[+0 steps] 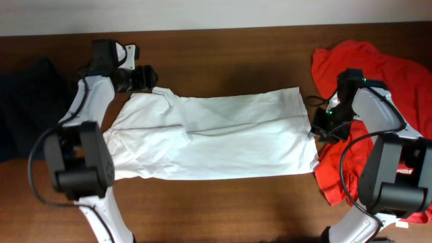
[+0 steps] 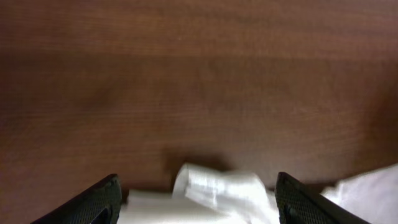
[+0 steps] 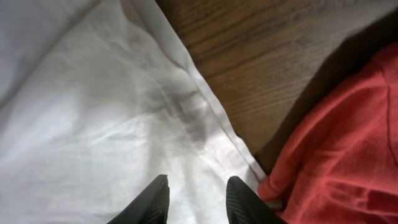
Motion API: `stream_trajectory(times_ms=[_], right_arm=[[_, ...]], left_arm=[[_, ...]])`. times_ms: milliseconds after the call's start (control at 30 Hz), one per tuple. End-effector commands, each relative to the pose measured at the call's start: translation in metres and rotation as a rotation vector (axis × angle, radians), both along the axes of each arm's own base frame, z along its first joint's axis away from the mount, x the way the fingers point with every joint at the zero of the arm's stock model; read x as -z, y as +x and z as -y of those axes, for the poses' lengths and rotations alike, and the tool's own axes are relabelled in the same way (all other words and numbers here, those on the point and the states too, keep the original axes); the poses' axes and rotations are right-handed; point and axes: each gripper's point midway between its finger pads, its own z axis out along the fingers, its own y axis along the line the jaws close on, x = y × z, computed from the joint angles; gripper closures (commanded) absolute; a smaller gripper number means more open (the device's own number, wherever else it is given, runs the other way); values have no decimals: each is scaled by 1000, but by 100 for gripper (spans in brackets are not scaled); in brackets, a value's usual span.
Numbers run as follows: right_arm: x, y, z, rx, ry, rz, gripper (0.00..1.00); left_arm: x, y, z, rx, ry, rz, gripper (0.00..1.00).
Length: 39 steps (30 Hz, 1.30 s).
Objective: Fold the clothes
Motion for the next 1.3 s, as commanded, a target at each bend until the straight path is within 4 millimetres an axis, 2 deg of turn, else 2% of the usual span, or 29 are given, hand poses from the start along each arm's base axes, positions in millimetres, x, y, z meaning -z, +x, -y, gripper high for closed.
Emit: stream_trajectory(times_ms=[0, 67, 100, 133, 167, 200, 267, 300, 433, 500, 600, 667, 700, 733, 767, 800, 900, 967, 1033, 1200, 1267], right_arm=[[0, 2, 2, -6, -2, 3, 66], [0, 2, 2, -6, -2, 3, 66], [0, 2, 2, -6, -3, 4, 66], [0, 2, 2, -6, -3, 4, 66], [0, 2, 2, -6, -3, 4, 66], [0, 2, 2, -6, -3, 4, 66], [0, 2, 2, -6, -3, 4, 66], [0, 2, 2, -6, -3, 4, 66], [1, 2, 3, -7, -10, 2, 66], [1, 2, 3, -7, -10, 2, 66], [1, 2, 3, -7, -10, 2, 66], [1, 2, 3, -7, -9, 2, 66], [1, 2, 3, -7, -10, 2, 66], [1, 3, 4, -7, -11, 6, 66], [1, 5, 4, -7, -12, 14, 65], [1, 11, 5, -8, -18, 41, 65], [0, 36, 10, -60, -38, 154, 64], [-2, 60, 13, -85, -54, 257, 61], [-8, 85, 11, -159, -83, 372, 59], [-27, 140, 6, -189, -149, 602, 51], [-27, 152, 2, -201, -156, 645, 50]], left_arm=[[14, 16, 29, 77, -67, -1, 27], [29, 13, 40, 96, -65, -31, 29], [35, 11, 43, 99, -59, -43, 38], [36, 11, 43, 95, -49, -49, 51], [37, 10, 42, 94, -46, -54, 59], [38, 8, 42, 91, -41, -64, 58], [43, 5, 35, 71, -8, -84, 50], [45, 4, 32, 61, 10, -91, 39], [49, 1, 23, 35, 56, -114, 36], [55, -9, 20, 29, 70, -165, 36], [58, -14, 18, 24, 85, -188, 37], [58, -13, 19, 24, 84, -184, 65], [56, -12, 20, 28, 77, -175, 87], [53, -8, 27, 46, 41, -155, 99], [49, -6, 32, 62, 11, -141, 100], [36, 0, 40, 86, -40, -112, 100], [4, 2, 38, 85, -45, -84, 100], [-17, -8, 36, 81, -46, -95, 100], [-34, -28, 36, 79, -48, -140, 100], [-45, -67, 26, 50, 4, -265, 100], [-44, -81, 26, 47, 7, -323, 100]])
